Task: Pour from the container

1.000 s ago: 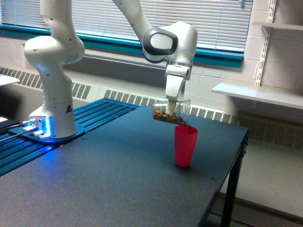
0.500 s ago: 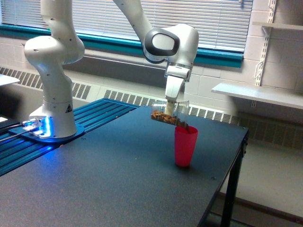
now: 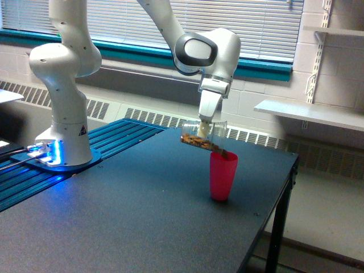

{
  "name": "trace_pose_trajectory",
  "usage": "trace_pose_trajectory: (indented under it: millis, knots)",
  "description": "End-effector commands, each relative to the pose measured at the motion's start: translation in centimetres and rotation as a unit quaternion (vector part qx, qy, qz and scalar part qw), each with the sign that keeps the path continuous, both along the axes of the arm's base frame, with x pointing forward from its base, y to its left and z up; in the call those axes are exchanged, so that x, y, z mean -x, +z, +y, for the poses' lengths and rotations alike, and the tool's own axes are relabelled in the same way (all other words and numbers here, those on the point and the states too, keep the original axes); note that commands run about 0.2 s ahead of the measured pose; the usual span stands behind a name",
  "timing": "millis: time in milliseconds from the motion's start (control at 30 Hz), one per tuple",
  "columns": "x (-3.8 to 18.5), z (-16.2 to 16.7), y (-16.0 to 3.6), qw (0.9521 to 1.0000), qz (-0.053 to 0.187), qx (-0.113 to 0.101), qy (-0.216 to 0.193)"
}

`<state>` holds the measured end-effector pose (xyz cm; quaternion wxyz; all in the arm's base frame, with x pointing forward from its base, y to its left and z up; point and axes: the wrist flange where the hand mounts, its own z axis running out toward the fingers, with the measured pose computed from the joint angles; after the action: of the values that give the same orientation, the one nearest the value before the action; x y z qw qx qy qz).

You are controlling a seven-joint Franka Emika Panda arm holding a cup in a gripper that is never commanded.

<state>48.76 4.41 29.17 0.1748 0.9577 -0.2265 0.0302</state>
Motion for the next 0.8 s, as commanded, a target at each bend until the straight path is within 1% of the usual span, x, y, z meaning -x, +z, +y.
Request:
trace_pose_trajectory:
  millis: [33,300,367,600,800]
  knots:
    - [-0.6,0.9,0.3,0.9998,0.009,0.001,0.019]
    - [-1.0,1.5,-0.1,0.9994,0.022,0.0,0.028]
    - [-1.0,1.8,-0.2,0.9992,0.025,-0.003,0.031]
    - [-0.9,2.6,-1.0,0.9982,0.04,-0.003,0.043]
    - [-0.9,2.9,-1.1,0.9977,0.049,-0.005,0.047]
